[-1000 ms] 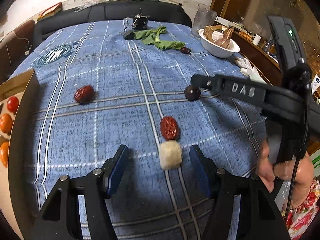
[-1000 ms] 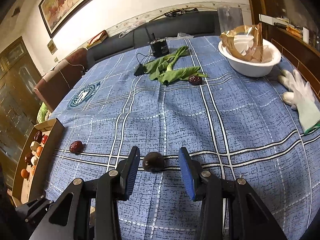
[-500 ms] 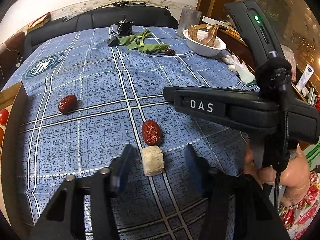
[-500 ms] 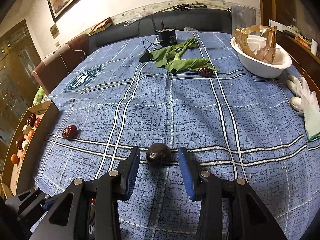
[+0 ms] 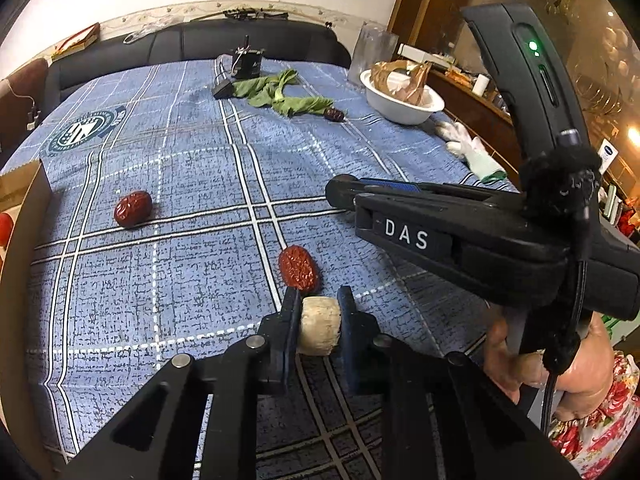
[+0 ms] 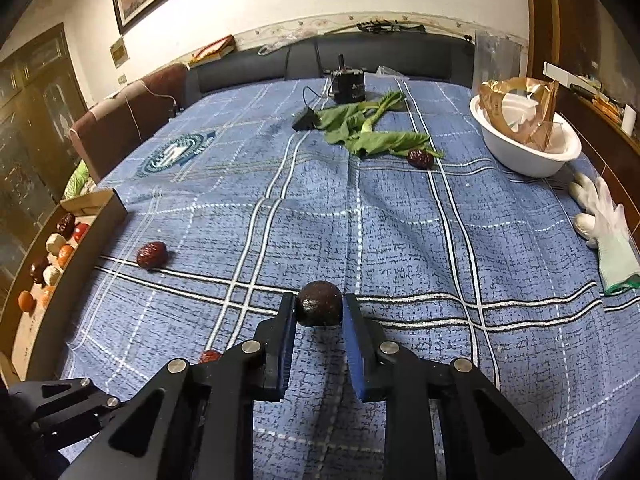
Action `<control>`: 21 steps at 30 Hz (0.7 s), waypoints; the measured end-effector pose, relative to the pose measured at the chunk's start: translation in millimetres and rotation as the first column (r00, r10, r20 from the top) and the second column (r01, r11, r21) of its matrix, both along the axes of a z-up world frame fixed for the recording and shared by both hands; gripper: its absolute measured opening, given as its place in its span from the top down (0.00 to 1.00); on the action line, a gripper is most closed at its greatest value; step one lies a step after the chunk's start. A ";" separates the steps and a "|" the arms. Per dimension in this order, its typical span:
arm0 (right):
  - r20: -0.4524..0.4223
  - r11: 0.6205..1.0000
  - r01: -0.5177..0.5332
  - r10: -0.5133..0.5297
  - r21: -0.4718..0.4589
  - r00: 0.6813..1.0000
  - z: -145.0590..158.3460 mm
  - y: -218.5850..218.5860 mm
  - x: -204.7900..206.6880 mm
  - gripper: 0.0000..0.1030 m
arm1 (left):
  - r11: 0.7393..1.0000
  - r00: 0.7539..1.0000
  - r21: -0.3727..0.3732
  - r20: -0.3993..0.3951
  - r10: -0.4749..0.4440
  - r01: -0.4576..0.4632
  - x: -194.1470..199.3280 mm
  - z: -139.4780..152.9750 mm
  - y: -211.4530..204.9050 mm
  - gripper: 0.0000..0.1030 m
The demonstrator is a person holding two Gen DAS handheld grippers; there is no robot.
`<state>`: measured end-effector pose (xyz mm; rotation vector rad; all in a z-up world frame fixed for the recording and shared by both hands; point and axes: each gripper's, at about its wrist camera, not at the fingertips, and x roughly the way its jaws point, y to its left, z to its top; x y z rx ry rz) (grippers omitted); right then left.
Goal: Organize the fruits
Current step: 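Grasp the white chunk with left gripper while right gripper grasps the dark brown fruit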
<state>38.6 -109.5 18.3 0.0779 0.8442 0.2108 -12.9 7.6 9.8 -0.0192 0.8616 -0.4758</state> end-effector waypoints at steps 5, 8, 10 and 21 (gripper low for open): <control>0.007 1.000 0.015 -0.016 0.022 1.000 1.6 -5.4 -5.0 0.76 | 1.000 1.000 -0.019 -0.001 -0.005 0.005 -0.1 -0.4 1.9 0.83; 0.006 0.999 0.031 -0.031 0.032 1.000 1.4 -7.9 -7.8 0.76 | 0.999 1.000 -0.041 -0.017 0.011 -0.011 2.0 -1.4 7.2 0.83; 0.014 0.999 0.036 -0.037 0.041 0.999 3.6 -7.5 -11.8 0.76 | 0.999 1.000 -0.052 -0.016 0.015 -0.015 1.1 -0.4 9.8 0.83; 0.065 0.997 -0.005 0.000 0.073 0.998 32.3 15.2 -45.5 0.76 | 0.977 0.988 -0.159 0.042 0.152 -0.143 -36.5 43.4 85.5 0.83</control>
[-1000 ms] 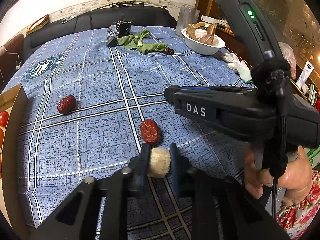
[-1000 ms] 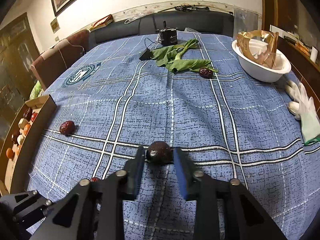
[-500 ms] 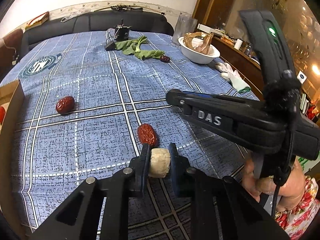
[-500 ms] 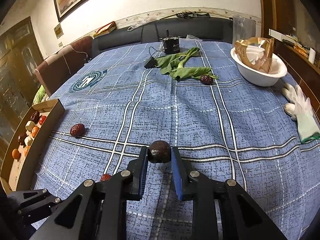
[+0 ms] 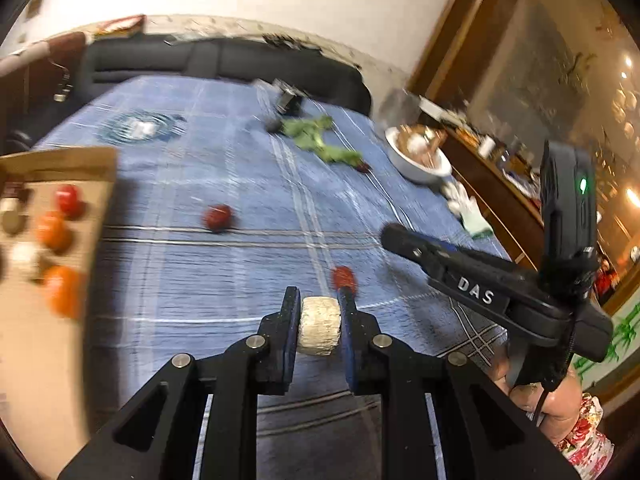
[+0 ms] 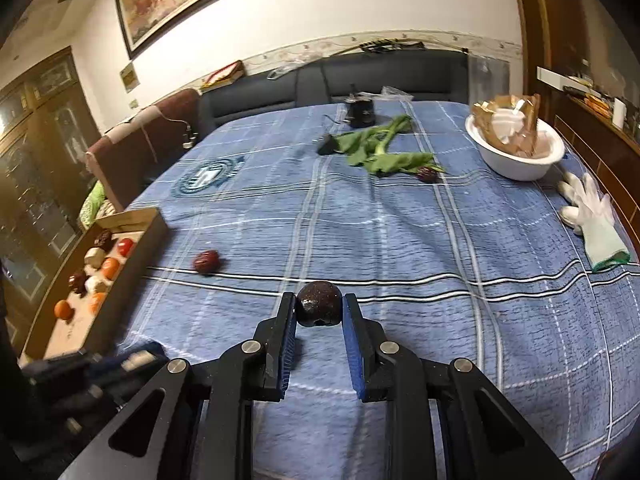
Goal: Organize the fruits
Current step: 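Grasp the white chunk with left gripper while right gripper grasps the dark brown fruit, then carry white chunk with left tool while right carries dark fruit into box, then release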
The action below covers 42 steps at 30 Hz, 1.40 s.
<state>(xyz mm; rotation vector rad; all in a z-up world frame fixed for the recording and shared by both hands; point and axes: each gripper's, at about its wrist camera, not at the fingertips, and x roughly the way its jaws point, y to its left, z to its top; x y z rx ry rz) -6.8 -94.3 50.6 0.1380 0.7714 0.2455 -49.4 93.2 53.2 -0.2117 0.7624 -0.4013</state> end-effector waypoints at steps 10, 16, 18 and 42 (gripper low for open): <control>0.016 0.977 -0.210 0.210 0.037 0.978 25.9 87.0 -18.6 0.75 | 0.949 0.955 0.107 0.019 0.297 -0.297 -19.7 14.8 113.3 0.82; -0.005 0.926 -0.374 0.375 0.046 0.927 26.9 159.9 -24.9 0.75 | 0.899 0.904 0.143 -0.049 0.425 -0.415 -15.6 -0.7 170.5 0.82; -0.013 0.905 -0.424 0.425 0.040 0.905 24.4 185.0 -27.2 0.75 | 0.887 0.891 0.147 -0.060 0.451 -0.438 -16.9 -3.7 181.8 0.82; -0.086 0.819 -0.574 0.572 0.006 0.815 -22.4 269.2 -18.2 0.73 | 0.833 0.830 -0.013 -0.094 0.550 -0.553 -47.0 1.9 226.6 0.55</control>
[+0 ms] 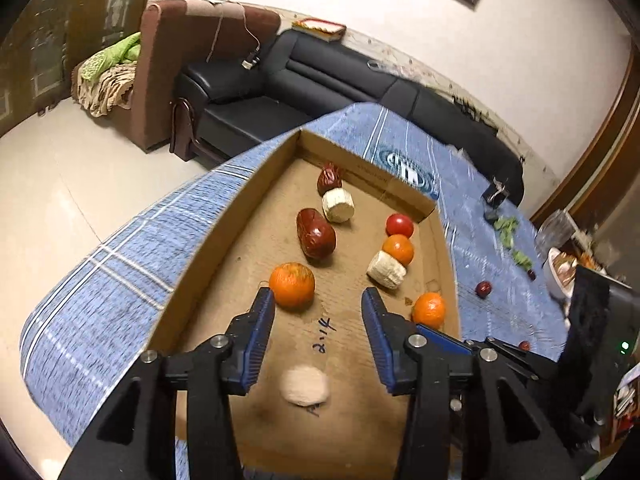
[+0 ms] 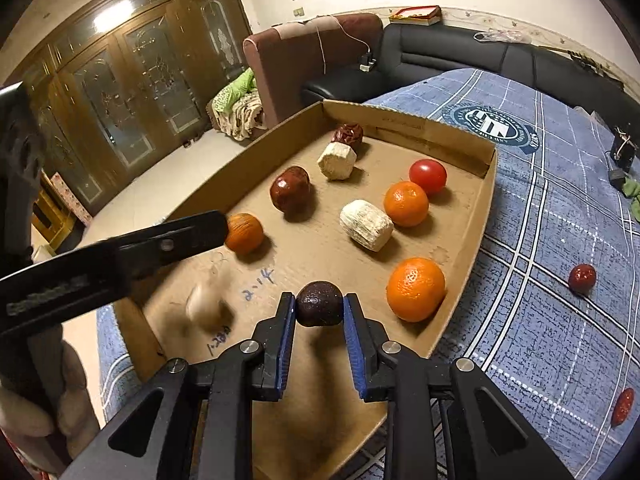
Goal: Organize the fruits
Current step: 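Carry white chunk with left tool while right carries dark fruit into box, then release, then move both tools back over the two dark red dates on the table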
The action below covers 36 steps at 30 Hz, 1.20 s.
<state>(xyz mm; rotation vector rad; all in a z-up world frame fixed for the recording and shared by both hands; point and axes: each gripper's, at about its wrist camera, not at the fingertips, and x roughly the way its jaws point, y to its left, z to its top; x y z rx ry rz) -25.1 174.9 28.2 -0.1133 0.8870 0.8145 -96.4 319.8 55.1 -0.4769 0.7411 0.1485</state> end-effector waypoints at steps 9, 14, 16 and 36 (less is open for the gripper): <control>0.088 0.991 0.042 -0.053 0.127 0.995 29.9 -26.8 -11.1 0.73 | 0.995 0.994 0.019 0.058 0.093 -0.094 -31.0 30.9 4.4 0.50; 0.091 0.976 0.105 -0.124 0.193 0.988 41.4 -47.1 -5.5 0.73 | 0.977 0.982 0.112 0.083 0.171 -0.180 -47.0 46.2 -0.2 0.41; 0.088 0.968 0.128 -0.149 0.215 0.985 45.0 -55.7 -3.5 0.73 | 0.971 0.977 0.127 0.093 0.191 -0.202 -49.8 48.3 -2.7 0.41; 0.064 0.899 0.351 -0.379 0.262 0.923 53.9 -157.3 -20.6 0.73 | 0.989 0.993 0.145 0.114 -0.034 0.017 -39.8 50.7 -100.5 0.41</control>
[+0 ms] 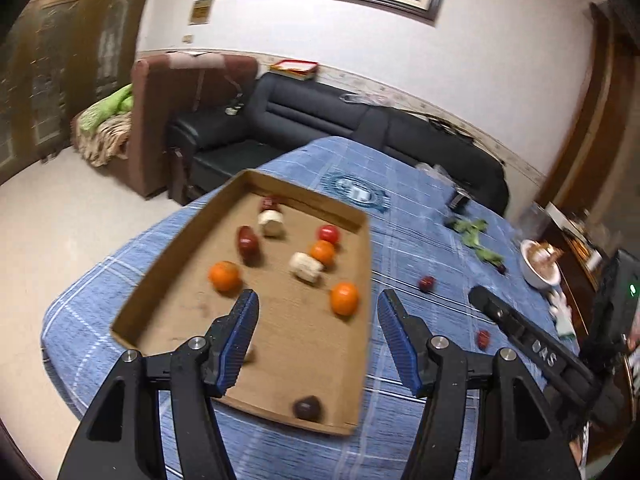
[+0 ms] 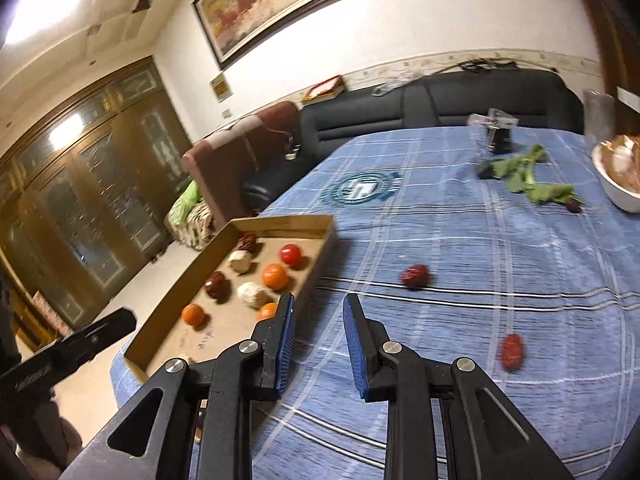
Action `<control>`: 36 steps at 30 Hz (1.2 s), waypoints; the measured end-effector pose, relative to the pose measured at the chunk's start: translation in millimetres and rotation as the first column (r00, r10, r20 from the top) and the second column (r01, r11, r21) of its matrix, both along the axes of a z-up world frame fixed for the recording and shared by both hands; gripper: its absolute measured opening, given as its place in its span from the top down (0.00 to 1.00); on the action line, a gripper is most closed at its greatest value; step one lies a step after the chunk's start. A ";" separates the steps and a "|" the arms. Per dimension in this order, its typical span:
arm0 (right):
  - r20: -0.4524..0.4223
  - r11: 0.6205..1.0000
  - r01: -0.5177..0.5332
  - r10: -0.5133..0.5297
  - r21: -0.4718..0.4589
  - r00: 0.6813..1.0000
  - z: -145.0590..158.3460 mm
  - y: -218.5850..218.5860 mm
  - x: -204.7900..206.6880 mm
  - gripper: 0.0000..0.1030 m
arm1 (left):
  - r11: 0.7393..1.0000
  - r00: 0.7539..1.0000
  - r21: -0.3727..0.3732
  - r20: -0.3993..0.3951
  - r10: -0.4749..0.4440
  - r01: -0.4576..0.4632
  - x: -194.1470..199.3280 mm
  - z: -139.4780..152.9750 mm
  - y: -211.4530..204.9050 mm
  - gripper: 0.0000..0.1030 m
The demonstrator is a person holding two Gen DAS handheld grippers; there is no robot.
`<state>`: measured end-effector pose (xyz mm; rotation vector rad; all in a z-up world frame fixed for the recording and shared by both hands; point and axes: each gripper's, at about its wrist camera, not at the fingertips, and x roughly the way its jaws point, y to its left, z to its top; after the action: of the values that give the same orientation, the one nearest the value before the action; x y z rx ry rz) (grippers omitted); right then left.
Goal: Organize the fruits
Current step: 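Move both tools back over the two dark red dates on the table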
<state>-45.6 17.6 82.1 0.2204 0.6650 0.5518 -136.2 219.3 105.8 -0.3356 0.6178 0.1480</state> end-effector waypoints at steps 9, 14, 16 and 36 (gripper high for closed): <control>0.064 0.976 0.206 -0.201 -0.077 0.977 22.3 -95.1 -5.4 0.70 | 0.985 0.986 -0.033 -0.021 -0.168 0.167 16.2 -13.3 -55.0 0.35; -0.023 0.951 0.299 -0.301 -0.074 0.953 7.1 -141.5 19.4 0.68 | 0.971 0.969 0.003 -0.062 -0.240 0.240 23.8 -24.5 -86.8 0.35; -0.079 0.954 0.295 -0.298 -0.055 0.951 -1.9 -146.4 38.2 0.68 | 0.969 0.966 0.007 -0.083 -0.245 0.247 27.2 -29.7 -92.0 0.35; -0.234 0.994 0.105 -0.101 0.005 0.967 -61.6 -118.7 69.6 0.68 | 0.913 0.879 -0.013 -0.269 -0.395 0.407 185.0 -53.2 -131.5 0.35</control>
<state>24.0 -101.1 20.5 0.3377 0.8725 0.4345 48.8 87.8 52.6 -0.1383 0.9375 -0.1975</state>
